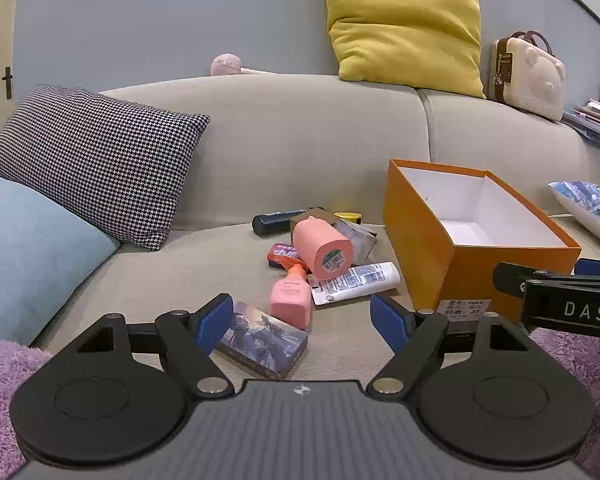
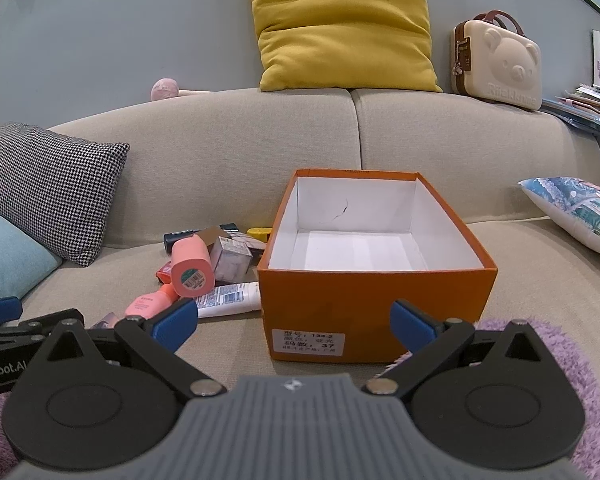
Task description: Organize rigid objects
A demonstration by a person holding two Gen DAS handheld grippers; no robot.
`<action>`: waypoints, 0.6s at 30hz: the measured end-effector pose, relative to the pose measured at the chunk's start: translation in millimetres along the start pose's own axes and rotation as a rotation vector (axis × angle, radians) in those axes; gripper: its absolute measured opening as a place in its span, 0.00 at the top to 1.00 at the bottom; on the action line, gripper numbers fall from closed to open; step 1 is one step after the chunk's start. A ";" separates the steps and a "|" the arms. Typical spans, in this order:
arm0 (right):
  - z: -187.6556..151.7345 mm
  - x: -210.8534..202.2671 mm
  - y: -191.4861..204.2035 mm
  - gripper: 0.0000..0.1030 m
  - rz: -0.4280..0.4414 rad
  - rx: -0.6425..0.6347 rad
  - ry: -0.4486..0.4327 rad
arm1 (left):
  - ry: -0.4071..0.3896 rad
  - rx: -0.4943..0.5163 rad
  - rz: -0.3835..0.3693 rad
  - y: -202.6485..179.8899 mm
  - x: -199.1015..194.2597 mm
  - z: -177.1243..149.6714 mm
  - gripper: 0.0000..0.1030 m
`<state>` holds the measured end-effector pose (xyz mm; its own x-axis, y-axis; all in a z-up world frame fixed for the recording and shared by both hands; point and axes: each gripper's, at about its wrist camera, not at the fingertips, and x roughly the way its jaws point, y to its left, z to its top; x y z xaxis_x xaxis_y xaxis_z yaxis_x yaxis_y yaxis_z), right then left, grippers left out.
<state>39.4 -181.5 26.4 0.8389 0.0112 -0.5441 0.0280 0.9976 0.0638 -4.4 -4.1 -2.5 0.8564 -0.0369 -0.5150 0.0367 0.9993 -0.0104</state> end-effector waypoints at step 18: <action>-5.6 7.2 4.1 0.01 0.011 0.007 0.015 | 0.019 -0.036 -0.004 2.2 0.8 -0.1 0.11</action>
<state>42.6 -177.0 18.1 0.8312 0.0237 -0.5555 0.0222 0.9969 0.0757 -3.7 -2.0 -3.1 0.8462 -0.0407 -0.5314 0.0210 0.9989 -0.0430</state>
